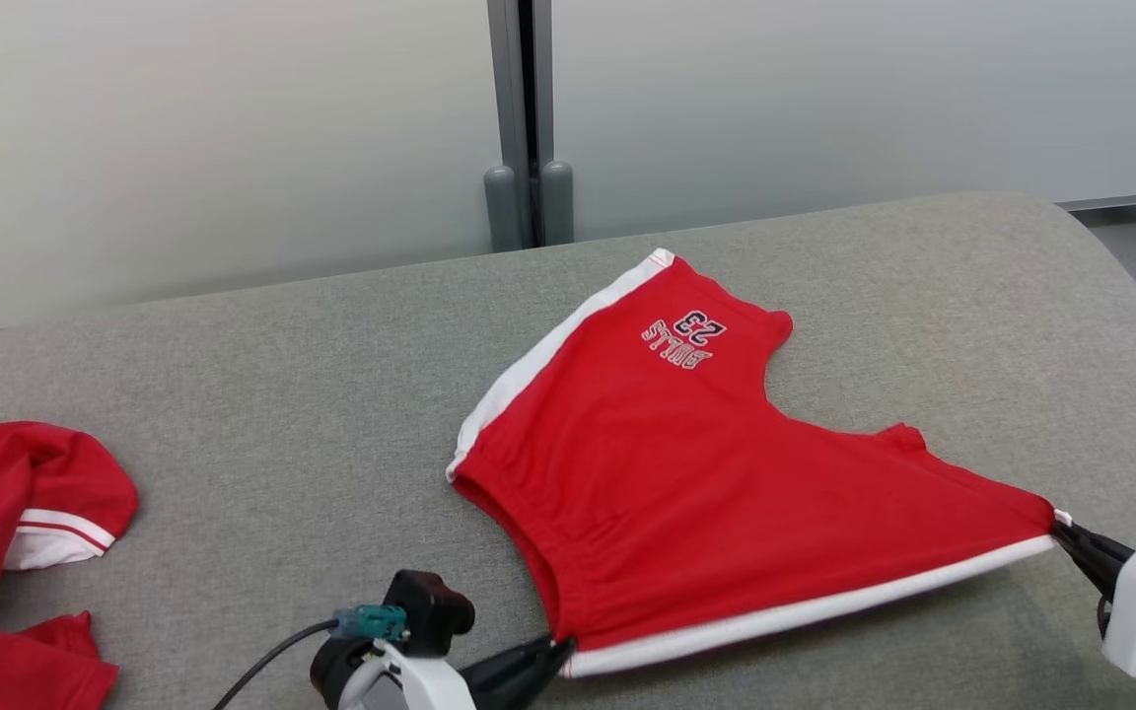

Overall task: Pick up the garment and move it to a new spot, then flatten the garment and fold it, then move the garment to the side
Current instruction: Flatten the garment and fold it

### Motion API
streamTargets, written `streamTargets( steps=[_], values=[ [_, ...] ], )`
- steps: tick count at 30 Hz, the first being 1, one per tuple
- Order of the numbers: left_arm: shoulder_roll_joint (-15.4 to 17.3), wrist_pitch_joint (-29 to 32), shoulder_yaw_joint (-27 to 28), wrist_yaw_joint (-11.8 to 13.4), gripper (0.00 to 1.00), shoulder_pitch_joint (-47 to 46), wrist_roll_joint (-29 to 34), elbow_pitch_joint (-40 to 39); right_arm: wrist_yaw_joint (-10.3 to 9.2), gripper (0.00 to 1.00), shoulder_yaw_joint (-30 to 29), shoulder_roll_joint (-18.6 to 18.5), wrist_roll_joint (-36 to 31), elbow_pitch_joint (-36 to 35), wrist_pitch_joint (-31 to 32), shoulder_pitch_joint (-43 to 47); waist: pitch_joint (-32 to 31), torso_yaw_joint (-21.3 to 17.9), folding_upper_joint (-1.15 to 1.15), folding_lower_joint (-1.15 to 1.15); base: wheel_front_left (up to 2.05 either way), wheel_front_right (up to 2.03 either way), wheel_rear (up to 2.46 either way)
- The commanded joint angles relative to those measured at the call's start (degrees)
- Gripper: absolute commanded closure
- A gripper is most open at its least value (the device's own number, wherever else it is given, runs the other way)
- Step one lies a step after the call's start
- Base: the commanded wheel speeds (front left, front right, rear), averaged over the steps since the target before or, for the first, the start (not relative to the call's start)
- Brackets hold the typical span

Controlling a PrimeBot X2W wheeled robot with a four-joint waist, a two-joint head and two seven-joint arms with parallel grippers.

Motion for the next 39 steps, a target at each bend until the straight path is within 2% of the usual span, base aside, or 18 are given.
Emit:
streamTargets(
  steps=[1,4,9,19,25,28,39],
  values=[
    [1.5,0.5,-0.8,0.1,1.0,1.0,-0.9,-1.4,-0.15,1.0,-0.9,-1.9,0.6,-0.9,1.1,1.5,-0.4,-0.3,0.0,0.0,0.0,0.0,0.0],
    [3.2,1.3,-1.9,0.1,1.0,1.8,-2.4,-5.8,-0.15,1.0,-3.1,-4.3,2.0,-4.4,3.7,3.8,-0.7,-0.2,0.0,0.0,0.0,0.0,0.0],
    [3.5,0.8,-1.7,0.1,1.0,1.1,-3.4,-8.2,-0.15,1.0,-7.4,-7.4,2.1,-9.7,6.9,6.5,-0.6,1.2,0.0,0.0,0.0,0.0,0.0],
    [1.3,-1.6,0.6,0.3,1.0,-2.1,-3.1,-8.2,-0.15,1.0,-16.4,-6.4,-4.5,-15.9,13.2,3.3,1.2,5.7,0.0,0.0,0.0,0.0,0.0],
    [-1.6,-2.9,2.2,0.2,1.0,-5.7,-3.3,-7.2,-0.14,1.0,-21.0,-4.0,-10.6,-16.9,18.0,-2.4,4.8,9.7,0.0,0.0,0.0,0.0,0.0],
    [-4.1,-3.1,2.7,0.2,1.0,-7.8,-3.6,-6.0,-0.14,1.0,-22.4,-3.3,-13.1,-16.9,20.4,-5.3,6.9,12.1,0.0,0.0,0.0,0.0,0.0],
    [-12.2,-2.8,4.6,0.1,1.0,-15.6,-6.0,1.8,-0.13,1.0,-21.7,-0.6,-20.0,-12.7,24.8,-18.2,14.7,18.2,0.0,0.0,0.0,0.0,0.0]
  ],
)
